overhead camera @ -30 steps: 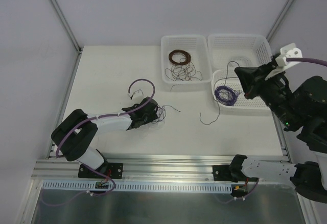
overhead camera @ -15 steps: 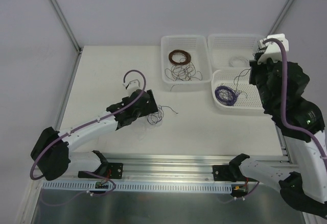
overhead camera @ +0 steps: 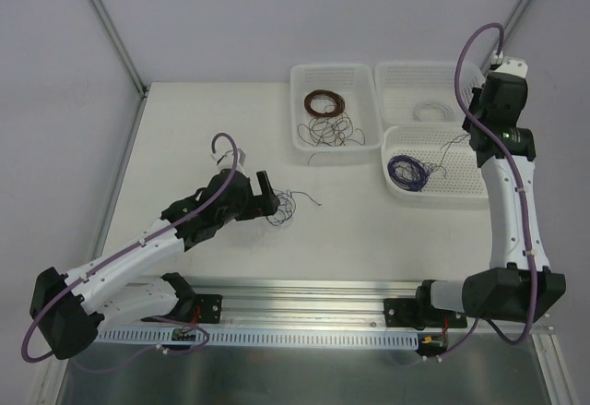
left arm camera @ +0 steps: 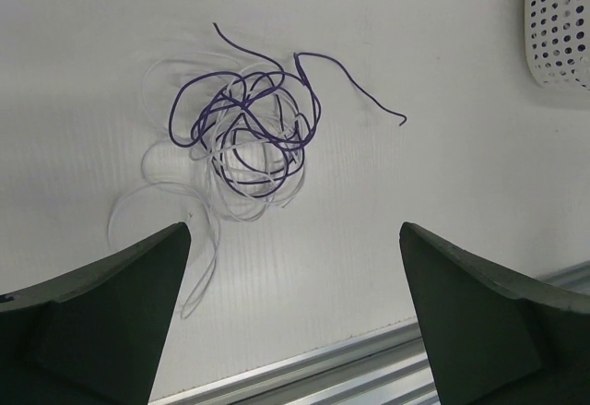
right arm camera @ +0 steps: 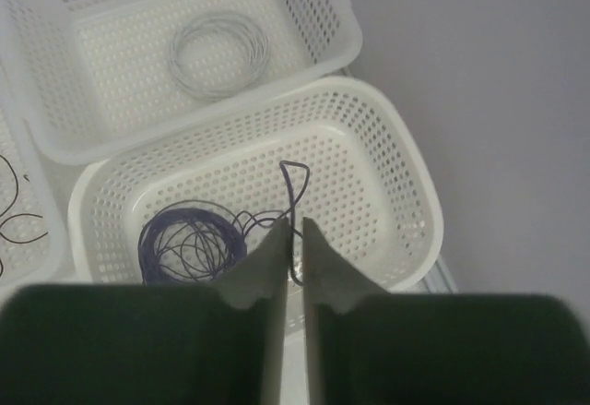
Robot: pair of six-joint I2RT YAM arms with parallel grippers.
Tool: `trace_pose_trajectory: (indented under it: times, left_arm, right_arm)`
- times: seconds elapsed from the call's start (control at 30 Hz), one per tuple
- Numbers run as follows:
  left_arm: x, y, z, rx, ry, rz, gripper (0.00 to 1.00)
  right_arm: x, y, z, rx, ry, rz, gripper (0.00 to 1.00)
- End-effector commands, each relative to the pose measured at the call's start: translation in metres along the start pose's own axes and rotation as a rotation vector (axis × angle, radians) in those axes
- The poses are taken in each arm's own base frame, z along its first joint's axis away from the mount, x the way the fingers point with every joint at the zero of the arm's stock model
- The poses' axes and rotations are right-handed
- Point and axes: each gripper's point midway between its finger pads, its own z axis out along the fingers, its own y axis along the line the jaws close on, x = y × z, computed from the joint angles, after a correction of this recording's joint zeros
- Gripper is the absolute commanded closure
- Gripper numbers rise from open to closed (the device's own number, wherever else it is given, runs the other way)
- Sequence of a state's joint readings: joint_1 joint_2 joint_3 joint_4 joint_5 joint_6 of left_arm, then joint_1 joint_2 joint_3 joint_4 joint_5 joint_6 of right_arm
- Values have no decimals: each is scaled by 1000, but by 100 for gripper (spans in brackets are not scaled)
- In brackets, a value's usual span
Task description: Untangle the cables
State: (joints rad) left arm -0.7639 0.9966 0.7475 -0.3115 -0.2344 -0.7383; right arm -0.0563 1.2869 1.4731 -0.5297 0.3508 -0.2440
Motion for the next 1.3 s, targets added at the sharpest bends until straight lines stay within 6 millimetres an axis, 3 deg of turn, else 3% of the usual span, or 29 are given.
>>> trace_pose_trajectory:
  times: [0.0,0.13,0.27,0.33,0.4,0.5,0.67,0.73,0.8,1.0,1.13,1.27]
  left_arm:
    - [8,9,-6,-1,18,33,1]
    - [8,12,-5,-16,14,34,1]
    - [9,13,-2,-26,25,37,1]
    - [12,16,0,-38,34,36,1]
    - [15,18,3,-52,41,31,1]
    - [19,22,8,-75,54,32,1]
    - [25,23,15,-94,84,30,1]
    - [27,23,16,-99,93,24,1]
    - [30,26,19,-116,102,15,1]
    - [38,33,25,-148,124,5,1]
    - [43,40,28,-177,130,2,1]
    - [46,51,29,-220,114,-12,1]
  right_arm:
    - [17,8,29,-11,51,111,80]
    - [44,21,31,-56,157,141,41]
    - [53,38,10,-140,167,146,20]
    - [56,52,-3,-228,177,140,17]
    - [64,72,-22,-332,186,121,16]
    - [86,121,-58,-600,229,79,16]
    - [130,185,-107,-868,268,-43,18]
    - [140,212,-128,-987,246,-98,19]
    - [157,231,-137,-1049,260,-142,20]
    - [200,276,-131,-1112,343,-217,25]
    - [204,316,-139,-1215,336,-247,26]
    - [209,344,-132,-1166,384,-202,27]
